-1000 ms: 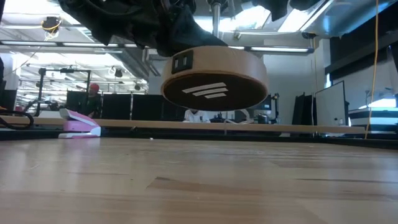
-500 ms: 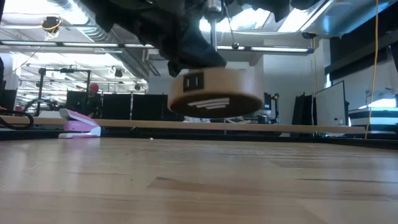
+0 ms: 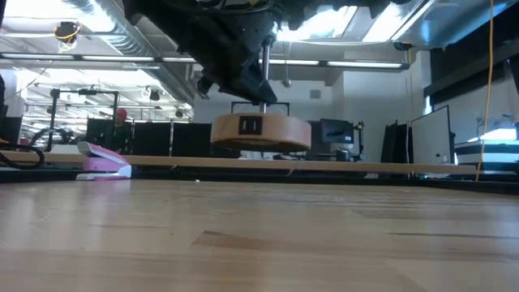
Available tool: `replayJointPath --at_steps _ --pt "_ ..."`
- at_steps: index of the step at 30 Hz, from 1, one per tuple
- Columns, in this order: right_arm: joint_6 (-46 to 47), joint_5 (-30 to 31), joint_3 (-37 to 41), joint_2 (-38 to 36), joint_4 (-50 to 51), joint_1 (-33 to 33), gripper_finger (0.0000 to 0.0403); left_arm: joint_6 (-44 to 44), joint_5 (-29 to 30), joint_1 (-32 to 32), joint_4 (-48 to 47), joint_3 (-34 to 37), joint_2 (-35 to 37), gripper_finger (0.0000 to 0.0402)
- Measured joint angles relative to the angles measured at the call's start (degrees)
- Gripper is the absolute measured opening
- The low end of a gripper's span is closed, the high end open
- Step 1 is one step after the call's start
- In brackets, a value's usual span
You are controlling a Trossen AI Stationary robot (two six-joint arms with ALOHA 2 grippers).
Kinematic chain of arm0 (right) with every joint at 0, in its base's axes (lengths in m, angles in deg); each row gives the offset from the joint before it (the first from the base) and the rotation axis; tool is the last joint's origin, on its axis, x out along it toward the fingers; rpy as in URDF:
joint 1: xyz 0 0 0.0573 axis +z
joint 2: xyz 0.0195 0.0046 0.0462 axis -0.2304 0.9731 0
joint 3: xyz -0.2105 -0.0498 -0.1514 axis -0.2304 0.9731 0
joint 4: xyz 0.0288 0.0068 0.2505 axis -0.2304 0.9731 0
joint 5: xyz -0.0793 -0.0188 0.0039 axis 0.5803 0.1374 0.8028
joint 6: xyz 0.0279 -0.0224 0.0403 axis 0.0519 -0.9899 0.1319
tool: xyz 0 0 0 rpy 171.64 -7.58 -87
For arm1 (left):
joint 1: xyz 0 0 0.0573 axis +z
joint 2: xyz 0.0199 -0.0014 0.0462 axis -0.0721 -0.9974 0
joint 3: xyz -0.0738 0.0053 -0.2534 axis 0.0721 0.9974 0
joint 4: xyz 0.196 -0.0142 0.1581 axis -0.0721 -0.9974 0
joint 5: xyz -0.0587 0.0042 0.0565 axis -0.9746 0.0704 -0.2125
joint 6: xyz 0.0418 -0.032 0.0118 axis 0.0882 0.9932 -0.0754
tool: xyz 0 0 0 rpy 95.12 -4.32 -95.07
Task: Screw lightbulb
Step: Insert the white lightbulb into the lamp
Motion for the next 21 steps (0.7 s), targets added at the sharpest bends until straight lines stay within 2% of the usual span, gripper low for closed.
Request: replayJointPath --at_steps 6,16,19,21 --pt "-2.81 11.67 -0.02 -0.04 -0.32 2.59 0.0163 2.71 5.75 -0.07 0.24 0.0 0.0 0.0026" --pt "-1.04 30.53 -0.02 -0.04 -0.97 6.67 0.0162 4.71 14.28 0.19 0.13 0.0 0.0 0.0026" --pt "-0.84 32.96 -0.02 -0.04 -0.87 7.39 0.0162 4.61 14.77 0.27 0.06 0.0 0.0 0.0026" --pt "-1.31 31.32 0.0 -0.04 -0.86 7.34 0.0162 2.92 14.47 0.42 0.02 0.0 0.0 0.0026"
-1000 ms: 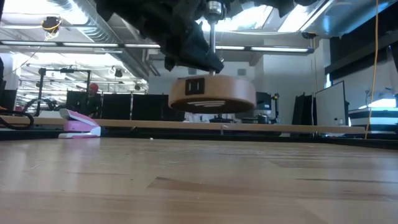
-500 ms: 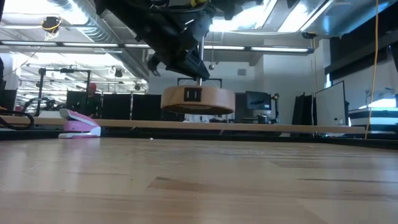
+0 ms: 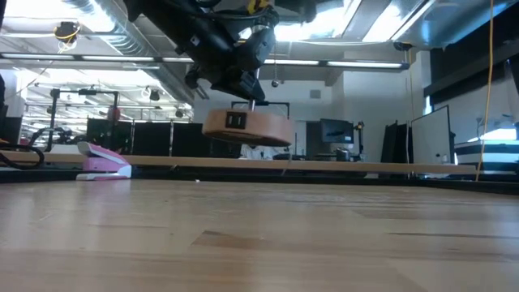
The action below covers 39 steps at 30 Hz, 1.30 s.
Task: Screw lightbulb
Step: Insert the white lightbulb into the lamp
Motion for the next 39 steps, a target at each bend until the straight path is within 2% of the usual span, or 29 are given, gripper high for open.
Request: replayJointPath --at_steps 3,10,14,21,25,31,35,37,39 --pt "-0.55 -3.54 0.09 0.04 -0.38 -0.12 0.0162 -1.42 -2.12 0.06 -0.21 0.0 0.0 0.003" --pt "-1.71 -10.15 0.81 0.96 5.35 -0.23 0.0162 -3.22 -4.71 0.37 -1.12 0.01 0.21 0.0105" --pt "-1.78 -10.53 0.7 0.92 5.12 -0.19 0.0161 -3.94 -5.05 0.63 -0.57 -0.11 0.52 0.0115" --pt "-1.87 -10.25 0.9 1.46 4.84 -0.17 0.0161 -3.72 -5.24 0.66 -2.25 -0.02 0.28 0.0108" --pt "-1.83 -10.19 0.85 1.46 4.97 -0.14 0.0161 -3.18 -9.64 0.63 -3.76 -0.02 0.24 0.0111" --pt "-2.82 -10.21 0.74 1.42 5.99 -0.14 0.0161 -1.82 -13.21 0.61 -7.12 0.02 0.22 0.0144" --pt "-3.29 -10.19 0.66 1.33 6.79 -0.14 0.0161 0.93 -14.17 0.08 -14.87 0.52 0.22 0.0172" --pt "-4.21 -10.21 0.94 1.29 6.73 -0.14 0.0161 1.32 -14.07 -0.71 -14.03 3.05 0.22 0.018" --pt "-4.57 -10.19 1.26 1.26 6.57 -0.15 0.0161 1.11 -14.2 -1.36 -7.45 7.23 0.14 0.0185"
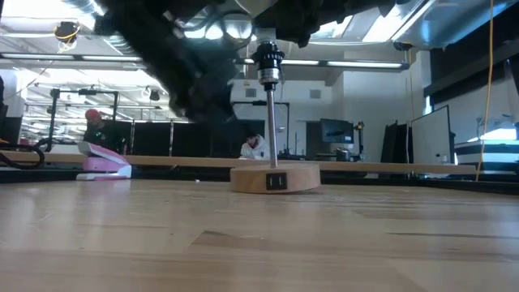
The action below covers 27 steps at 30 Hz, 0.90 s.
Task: Screw lightbulb
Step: Insert the white lightbulb into the lamp
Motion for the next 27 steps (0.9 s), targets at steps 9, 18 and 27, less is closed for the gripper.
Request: replayJointPath --at_steps 9,18,27 --pt "0.31 -7.0 2.13 -0.08 -3.17 -3.76 0.0161 -5.15 -6.84 5.73 38.5 15.96 -0.03 0.0178" --pt "-0.15 -13.49 2.24 0.03 -3.38 -6.88 0.0161 -14.37 -19.78 14.62 41.16 14.49 -0.06 0.0177" --pt "-1.35 -14.29 2.24 0.03 -3.27 -6.75 0.0161 -16.64 -30.63 18.62 53.19 14.3 -9.18 0.0177"
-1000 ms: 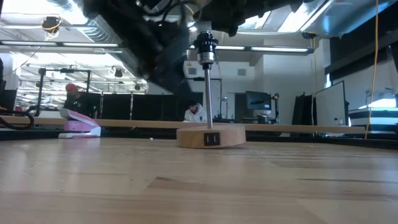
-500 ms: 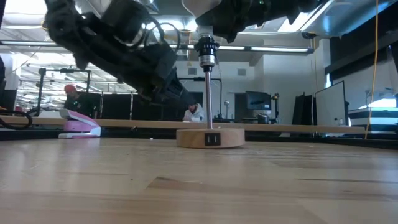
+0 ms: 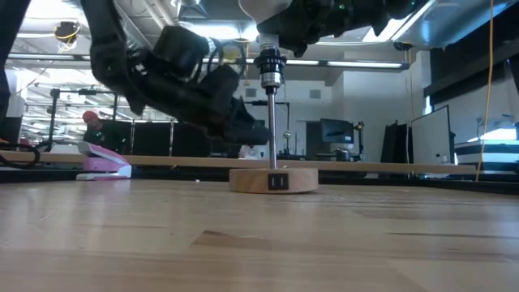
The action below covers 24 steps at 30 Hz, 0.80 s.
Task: Screw lightbulb
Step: Insert the white lightbulb into the lamp
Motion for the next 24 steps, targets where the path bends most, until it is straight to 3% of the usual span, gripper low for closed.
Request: replayJointPath --at_steps 7,12,17,21,24 --pt "-0.16 0.02 0.0 0.02 0.03 0.02 0.0161 -0.45 0.58 -0.81 4.33 -4.35 -7.82 0.0177" --pt "-0.14 0.02 0.0 0.02 0.03 0.02 0.0161 -0.96 5.96 -2.38 4.48 -5.92 -9.26 0.0162" --pt "-0.14 0.04 0.0 0.02 0.02 0.02 0.0161 -1.02 8.63 -2.74 3.19 -5.88 -9.26 0.011" --pt "-0.14 0.07 0.02 0.02 -0.02 0.02 0.0161 -1.23 8.15 -2.82 1.62 -5.88 -9.26 0.0038" --pt "-0.06 0.22 0.02 0.03 -0.06 0.0 0.0161 -1.43 6.75 -2.79 1.42 -5.86 -8.7 0.0027"
